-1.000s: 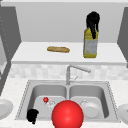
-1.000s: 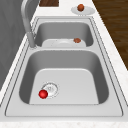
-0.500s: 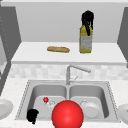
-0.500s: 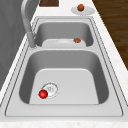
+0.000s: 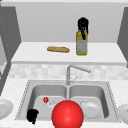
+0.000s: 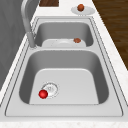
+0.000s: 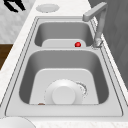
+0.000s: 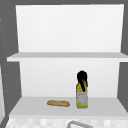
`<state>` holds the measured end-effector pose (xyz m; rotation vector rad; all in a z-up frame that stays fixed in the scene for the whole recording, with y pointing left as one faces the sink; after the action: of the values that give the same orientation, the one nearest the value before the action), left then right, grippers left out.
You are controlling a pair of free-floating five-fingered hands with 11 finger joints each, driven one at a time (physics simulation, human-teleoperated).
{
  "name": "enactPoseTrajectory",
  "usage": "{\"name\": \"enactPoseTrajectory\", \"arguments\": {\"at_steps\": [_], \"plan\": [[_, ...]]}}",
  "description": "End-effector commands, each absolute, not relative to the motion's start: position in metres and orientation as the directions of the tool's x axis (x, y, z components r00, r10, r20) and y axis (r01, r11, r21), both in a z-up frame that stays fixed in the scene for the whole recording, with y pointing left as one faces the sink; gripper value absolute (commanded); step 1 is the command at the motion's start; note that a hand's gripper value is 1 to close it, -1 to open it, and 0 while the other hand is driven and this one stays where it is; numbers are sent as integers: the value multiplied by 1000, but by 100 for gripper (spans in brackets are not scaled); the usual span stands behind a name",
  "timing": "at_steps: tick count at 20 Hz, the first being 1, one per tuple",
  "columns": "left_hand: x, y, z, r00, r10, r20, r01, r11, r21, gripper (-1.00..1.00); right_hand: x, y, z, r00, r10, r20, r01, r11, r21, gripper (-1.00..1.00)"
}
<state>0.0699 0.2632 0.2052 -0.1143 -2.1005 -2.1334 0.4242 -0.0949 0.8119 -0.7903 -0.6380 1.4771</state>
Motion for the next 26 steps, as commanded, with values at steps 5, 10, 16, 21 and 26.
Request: {"name": "enactPoseTrajectory", "arguments": {"at_steps": [5,10,16,21,26], "plan": [[70,263,205,-987,-50,156,156,-12,988,0,482,-92,783,12,993,-115,-549,-89,-831,100],[70,263,205,-987,-50,156,156,-12,988,0,506,-102,767,-6,994,-106,-490,-95,-867,100],[70,263,205,-987,-50,156,156,-12,988,0,538,-116,752,-9,995,-98,-470,-90,-878,100],[70,263,205,-987,-50,156,156,-12,988,0,563,-122,745,-4,996,-87,-501,-77,-862,100],[70,263,205,-987,-50,156,156,-12,988,0,587,-130,736,0,996,-87,-518,-74,-852,100]]}}
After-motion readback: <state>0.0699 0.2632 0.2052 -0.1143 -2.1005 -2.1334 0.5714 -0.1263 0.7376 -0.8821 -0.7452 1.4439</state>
